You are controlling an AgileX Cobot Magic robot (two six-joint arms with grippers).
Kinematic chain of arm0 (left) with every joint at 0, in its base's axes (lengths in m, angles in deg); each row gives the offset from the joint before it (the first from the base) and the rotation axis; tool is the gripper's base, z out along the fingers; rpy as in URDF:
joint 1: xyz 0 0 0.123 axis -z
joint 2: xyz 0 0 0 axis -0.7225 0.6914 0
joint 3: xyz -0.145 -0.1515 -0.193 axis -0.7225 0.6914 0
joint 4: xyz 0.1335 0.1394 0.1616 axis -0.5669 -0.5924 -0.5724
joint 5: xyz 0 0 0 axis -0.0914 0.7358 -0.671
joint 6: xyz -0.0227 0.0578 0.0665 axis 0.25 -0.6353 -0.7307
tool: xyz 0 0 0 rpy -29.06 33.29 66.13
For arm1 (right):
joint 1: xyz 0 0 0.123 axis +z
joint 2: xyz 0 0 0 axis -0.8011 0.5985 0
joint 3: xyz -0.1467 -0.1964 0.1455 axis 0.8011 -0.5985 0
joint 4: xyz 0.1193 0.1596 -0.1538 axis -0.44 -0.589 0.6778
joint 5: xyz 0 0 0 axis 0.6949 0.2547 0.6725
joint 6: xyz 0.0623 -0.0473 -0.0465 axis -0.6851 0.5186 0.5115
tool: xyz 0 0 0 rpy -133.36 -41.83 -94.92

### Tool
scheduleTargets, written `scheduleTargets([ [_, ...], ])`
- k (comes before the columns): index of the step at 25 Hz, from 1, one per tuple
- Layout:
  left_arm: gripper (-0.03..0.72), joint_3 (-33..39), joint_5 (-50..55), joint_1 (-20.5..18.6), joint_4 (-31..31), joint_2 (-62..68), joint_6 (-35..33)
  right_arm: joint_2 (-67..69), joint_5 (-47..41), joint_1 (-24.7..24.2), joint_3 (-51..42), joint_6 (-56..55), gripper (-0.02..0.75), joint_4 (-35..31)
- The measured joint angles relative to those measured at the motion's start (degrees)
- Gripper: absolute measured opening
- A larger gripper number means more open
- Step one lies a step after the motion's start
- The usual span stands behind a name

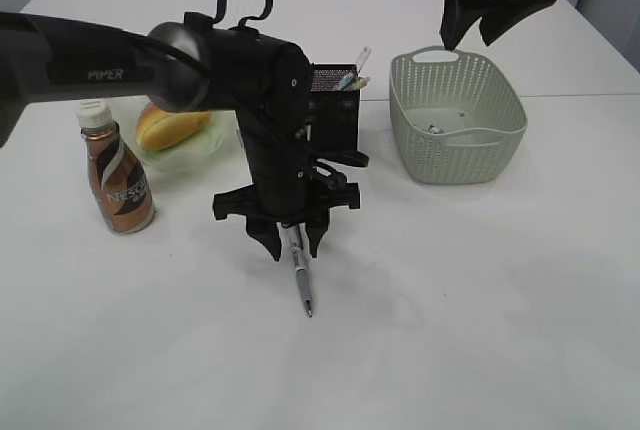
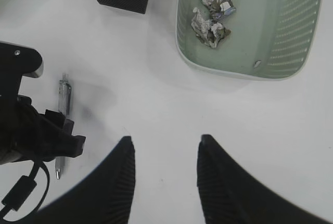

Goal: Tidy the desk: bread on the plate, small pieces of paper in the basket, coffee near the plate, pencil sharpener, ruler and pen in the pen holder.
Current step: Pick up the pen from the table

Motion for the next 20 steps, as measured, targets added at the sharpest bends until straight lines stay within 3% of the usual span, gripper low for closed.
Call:
scheduleTargets([
  [20, 0.329, 0.0, -0.55, 0.1, -1.4, 0.16, 0.0, 0.0, 0.0, 0.0, 0.0, 0.0, 0.329, 0.0],
])
